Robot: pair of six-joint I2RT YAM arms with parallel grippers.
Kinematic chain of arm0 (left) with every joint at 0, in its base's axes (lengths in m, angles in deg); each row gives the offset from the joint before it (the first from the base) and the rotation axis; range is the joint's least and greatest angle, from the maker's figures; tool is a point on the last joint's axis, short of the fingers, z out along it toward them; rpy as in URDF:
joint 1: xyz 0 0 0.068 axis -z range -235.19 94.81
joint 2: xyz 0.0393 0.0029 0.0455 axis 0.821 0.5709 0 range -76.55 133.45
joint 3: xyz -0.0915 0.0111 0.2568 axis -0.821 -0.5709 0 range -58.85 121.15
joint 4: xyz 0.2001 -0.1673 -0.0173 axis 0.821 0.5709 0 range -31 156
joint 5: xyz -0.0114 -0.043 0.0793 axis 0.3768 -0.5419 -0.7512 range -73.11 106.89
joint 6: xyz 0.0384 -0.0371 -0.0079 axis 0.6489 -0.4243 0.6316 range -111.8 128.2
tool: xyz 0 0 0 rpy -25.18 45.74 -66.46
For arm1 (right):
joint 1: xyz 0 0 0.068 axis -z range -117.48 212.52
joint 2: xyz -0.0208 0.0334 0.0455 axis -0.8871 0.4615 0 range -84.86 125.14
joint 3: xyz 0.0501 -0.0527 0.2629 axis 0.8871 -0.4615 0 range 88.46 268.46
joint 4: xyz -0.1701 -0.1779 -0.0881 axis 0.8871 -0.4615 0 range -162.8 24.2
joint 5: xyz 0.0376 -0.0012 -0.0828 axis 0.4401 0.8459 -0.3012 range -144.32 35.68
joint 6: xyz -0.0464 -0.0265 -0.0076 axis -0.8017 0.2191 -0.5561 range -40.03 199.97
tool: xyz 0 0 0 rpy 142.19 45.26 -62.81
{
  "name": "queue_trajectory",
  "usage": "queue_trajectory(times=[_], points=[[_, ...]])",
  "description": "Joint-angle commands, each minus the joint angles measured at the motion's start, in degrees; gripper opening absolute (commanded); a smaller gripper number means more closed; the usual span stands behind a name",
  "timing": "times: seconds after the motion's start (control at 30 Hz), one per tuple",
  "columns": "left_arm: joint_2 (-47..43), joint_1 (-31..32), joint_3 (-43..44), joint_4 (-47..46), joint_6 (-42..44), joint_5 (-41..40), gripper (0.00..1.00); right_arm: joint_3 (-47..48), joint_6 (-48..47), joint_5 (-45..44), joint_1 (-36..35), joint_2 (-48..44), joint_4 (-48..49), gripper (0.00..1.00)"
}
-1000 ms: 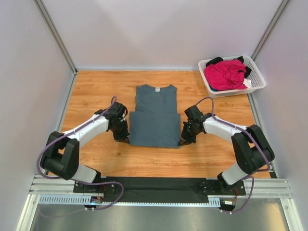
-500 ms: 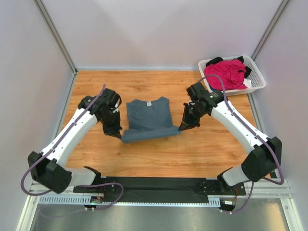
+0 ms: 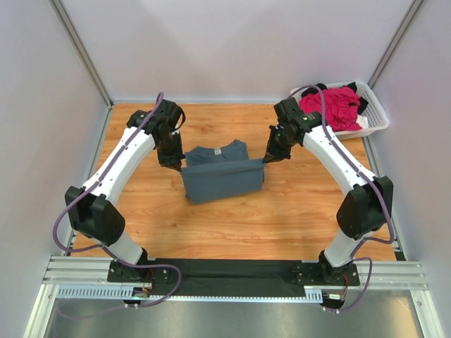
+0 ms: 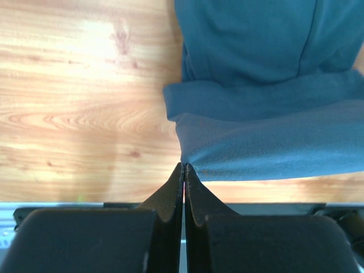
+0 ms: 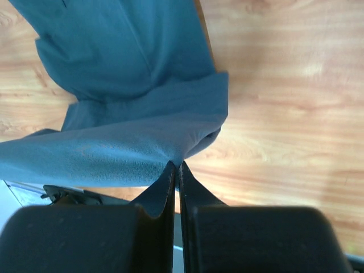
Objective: Fold and stack the t-shirts
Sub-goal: Fold the tshirt
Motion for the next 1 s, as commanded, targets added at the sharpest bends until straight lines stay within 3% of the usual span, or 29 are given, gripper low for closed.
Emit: queue_trajectory(times=[0.0,0.47,0.7,0.97], points=[[0.1,-2.1,0.5,-3.0,-0.5,-2.6,0.0,4.2,-4.1,-2.1,1.8,1.5,4.6,0.0],[6.1,-5.1,5.0,-9.3,-0.2,-7.0,0.0,13.3,-5.0,1.2,4.9,11.4,8.4,0.0],[8.7,-6.1,5.4,-12.3,-1.0,-7.0,0.0,20.9,-6.2,3.2,5.9,17.2,10.1,0.0],[12.8,-7.4,4.2,-16.5,-1.8,-8.7,0.0,23.4,-7.0,3.9,6.0,23.6,12.3,0.0]])
